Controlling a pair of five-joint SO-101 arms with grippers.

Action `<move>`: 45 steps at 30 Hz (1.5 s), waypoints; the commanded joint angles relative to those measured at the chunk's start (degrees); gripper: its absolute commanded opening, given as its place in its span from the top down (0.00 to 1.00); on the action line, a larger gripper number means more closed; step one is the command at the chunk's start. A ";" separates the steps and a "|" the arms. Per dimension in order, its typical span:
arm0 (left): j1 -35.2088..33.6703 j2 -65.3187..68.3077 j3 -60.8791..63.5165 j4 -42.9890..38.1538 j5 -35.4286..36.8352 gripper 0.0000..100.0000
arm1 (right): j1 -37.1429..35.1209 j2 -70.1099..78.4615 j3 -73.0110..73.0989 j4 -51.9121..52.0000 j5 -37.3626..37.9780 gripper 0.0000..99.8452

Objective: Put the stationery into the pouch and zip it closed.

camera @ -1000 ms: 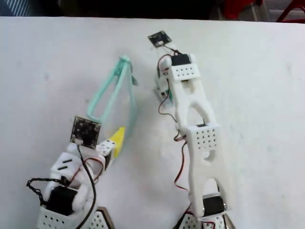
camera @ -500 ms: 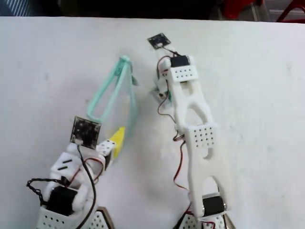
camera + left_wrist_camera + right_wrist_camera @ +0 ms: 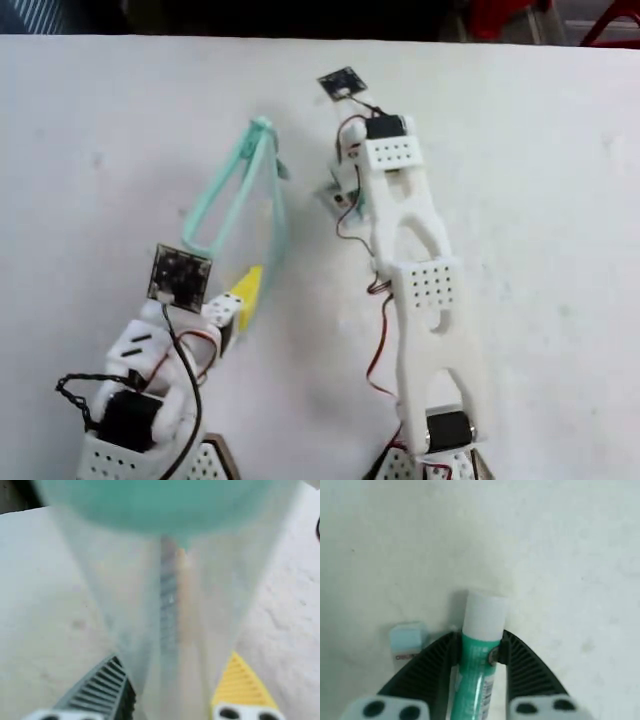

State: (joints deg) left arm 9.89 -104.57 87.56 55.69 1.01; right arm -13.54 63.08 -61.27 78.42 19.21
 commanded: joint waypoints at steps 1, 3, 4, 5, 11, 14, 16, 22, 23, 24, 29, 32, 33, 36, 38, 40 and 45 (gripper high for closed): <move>0.04 0.13 -0.53 -1.67 -0.62 0.80 | 1.19 -0.75 -1.41 0.84 0.09 0.98; 0.04 0.13 -0.53 -1.67 -0.62 0.80 | 1.27 -0.75 -1.41 1.71 0.09 0.98; 0.04 0.13 -0.53 -1.67 -0.62 0.80 | 1.27 -0.75 -1.41 2.07 0.09 0.98; 0.04 0.13 -0.53 -1.67 -0.62 0.80 | 1.19 -0.75 -1.41 2.42 0.09 0.98; 0.04 0.13 -0.53 -1.67 -0.62 0.80 | 1.01 -0.75 -1.41 2.77 0.09 0.98; 0.04 0.13 -0.53 -1.67 -0.62 0.80 | 1.01 -0.75 -1.41 2.86 0.09 0.98; 0.04 0.13 -0.53 -1.67 -0.62 0.80 | 1.01 -0.75 -1.41 2.86 0.09 0.98; 0.04 0.13 -0.53 -1.67 -0.62 0.80 | 1.01 -0.75 -1.41 2.86 0.09 0.98; 0.04 0.13 -0.53 -1.67 -0.62 0.80 | 1.01 -0.75 -1.41 2.86 0.09 0.98; 0.04 0.13 -0.53 -1.67 -0.62 0.80 | 1.01 -0.75 -1.41 2.86 0.09 0.98; 0.04 0.13 -0.44 -1.67 -0.62 0.80 | 1.01 -0.75 -1.41 2.86 0.09 0.98; 0.04 0.13 -0.44 -1.67 -0.62 0.80 | 1.10 -0.75 -1.41 2.86 0.09 0.98; 0.04 0.13 -0.44 -1.67 -0.62 0.80 | 1.10 -0.75 -1.41 2.86 0.09 0.98; 0.13 0.13 -0.44 -1.67 -0.62 0.80 | 1.01 -0.75 -1.41 2.86 0.09 0.98; 0.13 0.13 -0.44 -1.76 -0.62 0.80 | 0.84 -0.84 -1.67 2.86 0.09 0.98; 0.13 0.13 -0.44 -1.76 -0.62 0.80 | 0.31 -1.36 -1.93 3.30 0.09 0.98; 0.13 0.13 -0.26 -2.55 -0.62 0.80 | -0.66 -3.65 -5.19 8.13 0.09 0.98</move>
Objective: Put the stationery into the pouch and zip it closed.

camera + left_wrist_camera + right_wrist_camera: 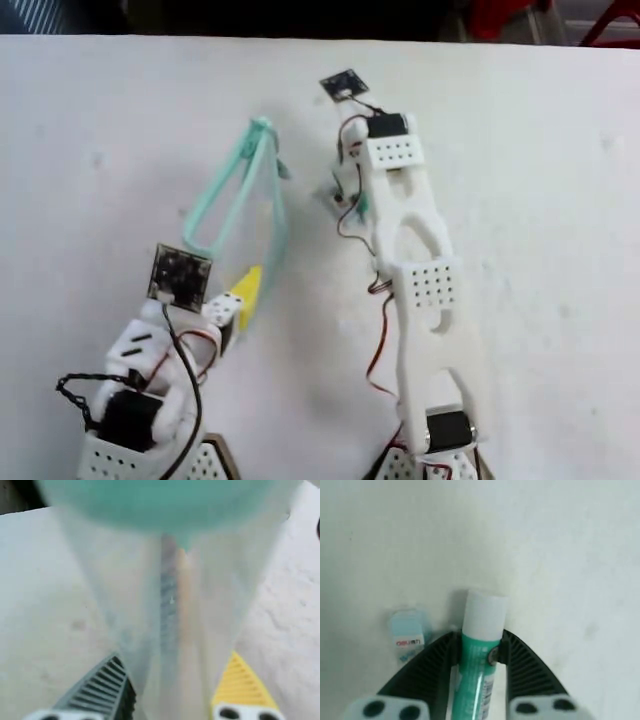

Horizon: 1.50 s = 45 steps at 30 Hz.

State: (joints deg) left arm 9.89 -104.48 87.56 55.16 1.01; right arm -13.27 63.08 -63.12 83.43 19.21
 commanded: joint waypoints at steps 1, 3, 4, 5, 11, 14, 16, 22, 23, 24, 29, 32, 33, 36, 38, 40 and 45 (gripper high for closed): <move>0.13 0.04 -0.26 -2.02 -0.62 0.80 | -0.92 -3.91 -4.40 4.26 0.00 0.98; 0.13 0.04 -0.26 -2.02 -0.62 0.80 | -0.92 -4.09 -6.42 5.93 -1.67 0.98; 0.13 0.04 -0.26 -2.02 -0.62 0.80 | -0.84 -4.18 -7.30 6.81 -2.55 0.98; 0.13 0.04 -0.26 -2.02 -0.62 0.80 | -0.75 -4.26 -8.18 7.60 -3.16 0.98; 0.13 0.04 -0.26 -2.02 -0.62 0.80 | -0.57 -4.18 -17.93 14.99 -3.87 0.98; 0.13 0.04 -0.26 -2.02 -0.62 0.80 | 0.04 -4.62 -21.10 15.25 -3.87 0.98; 0.13 0.04 -0.26 -2.02 -0.62 0.80 | 0.31 -4.70 -22.33 15.25 -3.87 0.98; 0.13 0.04 -0.18 -2.02 -0.62 0.80 | 0.22 -7.60 -25.32 15.43 -3.87 0.98; 0.13 0.04 -0.18 -2.02 -0.62 0.80 | 0.13 -9.19 -25.32 15.43 -3.87 0.98; 0.13 0.04 -0.18 -1.93 -0.62 0.80 | 0.04 -10.86 -25.32 15.43 -3.87 0.98; 0.13 0.04 -0.18 -1.85 -0.62 0.80 | -0.04 -21.32 -24.79 15.43 -3.87 0.98; 0.13 0.04 -0.18 -1.85 -0.62 0.80 | 0.13 -28.18 -24.70 15.43 -3.87 0.98; 0.13 0.04 -0.18 -1.85 -0.62 0.80 | 0.13 -30.37 -24.53 15.43 -3.87 0.98; 0.13 0.04 -0.18 -1.85 -0.62 0.80 | -0.04 -37.32 -22.68 15.43 -3.78 0.98; 0.13 0.04 -0.18 -1.76 -0.62 0.80 | -0.04 -41.89 -20.66 15.43 -3.78 0.98; 0.13 0.04 -0.18 -1.76 -0.62 0.80 | -0.04 -46.29 -18.46 15.43 -3.78 0.98; 0.13 0.04 -0.18 -1.67 -0.62 0.80 | -0.22 -57.80 -10.81 15.34 -3.87 0.98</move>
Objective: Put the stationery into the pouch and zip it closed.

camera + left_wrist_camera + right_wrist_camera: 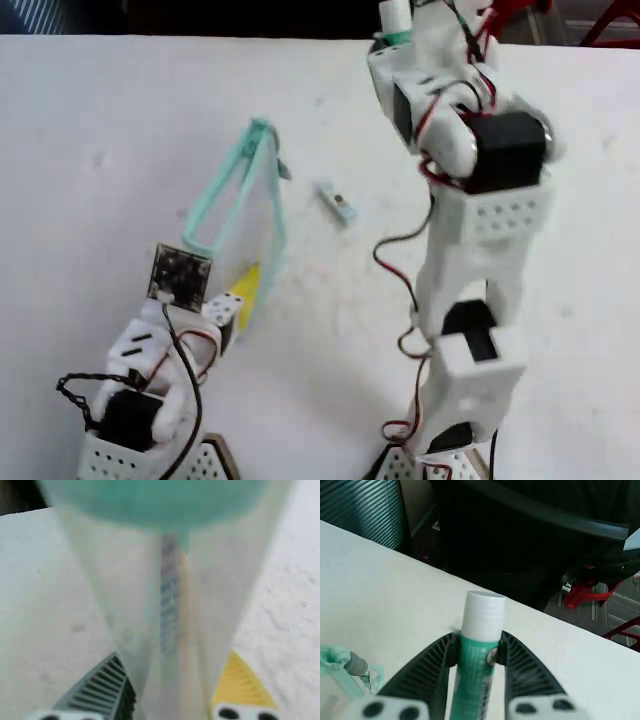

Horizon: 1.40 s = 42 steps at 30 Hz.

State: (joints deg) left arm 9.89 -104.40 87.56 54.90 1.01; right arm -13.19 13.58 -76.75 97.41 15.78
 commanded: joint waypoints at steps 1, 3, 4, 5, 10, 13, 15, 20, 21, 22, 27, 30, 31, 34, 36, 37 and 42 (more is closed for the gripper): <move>0.13 -0.04 -0.18 -1.41 -0.62 0.80 | -0.92 -10.77 4.57 1.36 -0.44 0.98; 0.13 -0.04 -0.18 -1.41 -0.62 0.80 | -2.59 -16.04 8.53 1.36 -0.44 0.98; 0.13 -0.04 0.09 -1.49 -0.62 0.80 | -3.91 -18.86 10.64 1.27 -0.44 0.98; 0.13 -0.04 0.44 -1.76 -0.62 0.80 | -5.41 -21.41 12.66 1.27 -0.26 0.98; 0.13 -0.04 0.70 -1.76 -0.70 0.80 | -12.00 -32.48 20.92 1.10 0.00 0.98; 0.13 -0.04 0.70 -1.76 -0.70 0.80 | -12.97 -37.41 23.82 1.10 0.00 0.98; 0.13 -0.04 0.70 -1.76 -0.70 0.80 | -12.97 -40.04 24.97 1.01 0.00 0.98; 0.13 -0.04 0.70 -1.76 -0.70 0.80 | -13.14 -44.44 27.52 1.01 -0.44 0.98; 0.13 -0.04 0.70 -1.76 -0.70 0.80 | -13.14 -45.05 28.13 1.01 -0.53 0.98; 0.13 -0.04 0.70 -1.76 -0.70 0.80 | -13.14 -45.67 28.75 1.01 -0.53 0.98; 0.13 -0.04 0.70 -1.76 -0.70 0.80 | -13.14 -48.48 33.14 0.66 -0.53 0.98; 0.13 -0.04 0.79 -1.76 -0.70 0.80 | -13.14 -50.33 37.27 -0.66 -0.53 0.98; 0.13 -0.04 0.79 -1.76 -0.70 0.80 | -13.14 -51.03 39.03 -1.63 -0.53 0.98; 0.13 -0.04 0.79 -1.76 -0.70 0.80 | -13.14 -53.67 46.24 -5.49 -0.53 0.98; 0.13 -0.04 0.88 -1.76 -0.70 0.80 | -13.23 -56.48 52.48 -8.75 -1.67 0.98; 0.13 -0.04 0.88 -1.76 -0.70 0.80 | -13.23 -58.51 55.91 -10.86 -3.43 0.98; 0.13 -0.04 0.88 -1.76 -0.70 0.80 | -13.23 -72.31 76.57 -29.23 -5.98 0.98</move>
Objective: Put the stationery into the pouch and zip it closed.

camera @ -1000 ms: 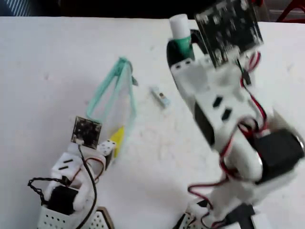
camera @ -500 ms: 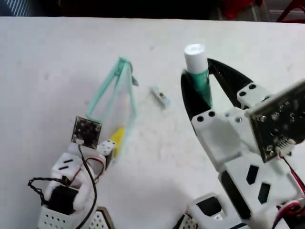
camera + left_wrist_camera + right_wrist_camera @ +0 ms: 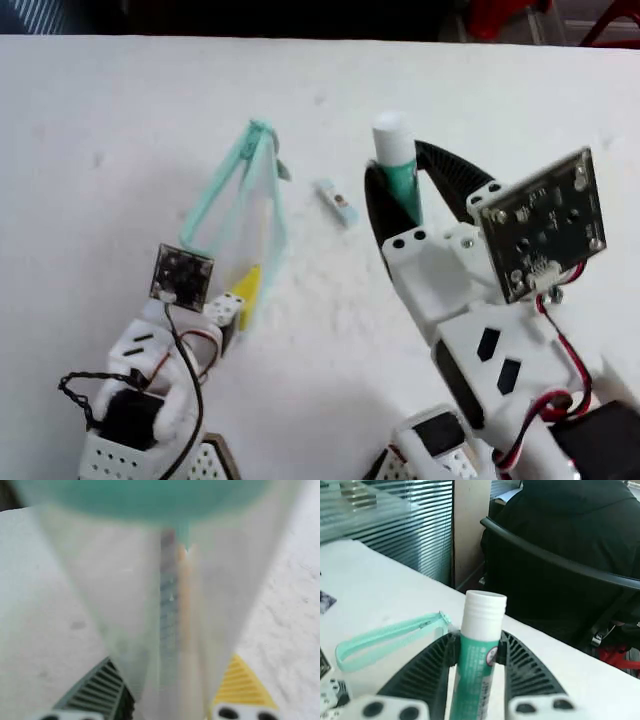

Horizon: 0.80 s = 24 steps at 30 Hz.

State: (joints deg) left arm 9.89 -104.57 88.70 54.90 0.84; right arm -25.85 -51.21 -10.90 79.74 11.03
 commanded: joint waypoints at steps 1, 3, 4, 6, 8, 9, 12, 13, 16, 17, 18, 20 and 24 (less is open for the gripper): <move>0.13 0.13 -0.26 -1.76 -0.53 0.80 | -0.57 -10.07 15.21 -16.04 -1.23 0.98; 0.13 0.13 -0.26 -1.76 -0.53 0.80 | -0.57 -14.29 23.91 -24.31 -1.14 0.98; 0.13 0.13 -0.26 -1.76 -0.53 0.80 | -0.57 -15.78 27.69 -27.91 -1.14 0.98; 0.31 0.13 -0.26 -1.76 -0.53 0.80 | -0.57 -17.71 33.58 -33.89 -1.32 0.98; 1.63 0.13 -0.53 -1.58 -0.44 0.80 | -0.84 -18.15 37.27 -38.37 -1.49 0.98; 2.77 0.13 -0.53 -1.41 -0.44 0.79 | -1.89 -18.07 38.42 -40.31 -1.49 0.98; 6.11 0.13 -0.53 -0.53 -0.44 0.75 | -7.08 -17.98 41.58 -45.76 -1.41 0.98; 6.81 0.13 -0.62 -0.53 -0.44 0.74 | -9.01 -17.98 42.46 -47.52 -1.32 0.98; 6.99 0.13 -0.62 -0.88 -0.53 0.74 | -13.67 -16.13 44.66 -51.47 -1.14 0.98; 6.90 0.13 -0.62 -0.88 -0.53 0.74 | -14.55 -14.73 44.92 -52.00 -1.32 0.98; 6.90 0.13 -0.62 -0.88 -0.53 0.74 | -15.25 -12.97 45.01 -52.26 -1.32 0.98; 6.90 0.13 -0.62 -0.88 -0.53 0.74 | -16.04 -8.57 45.01 -53.05 -1.41 0.98; 6.81 0.13 -0.62 -0.88 -0.62 0.74 | -16.13 -1.01 44.84 -55.96 -1.41 0.98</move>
State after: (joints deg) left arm 15.69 -104.57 88.70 54.90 0.84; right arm -41.32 -56.31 34.37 26.37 10.07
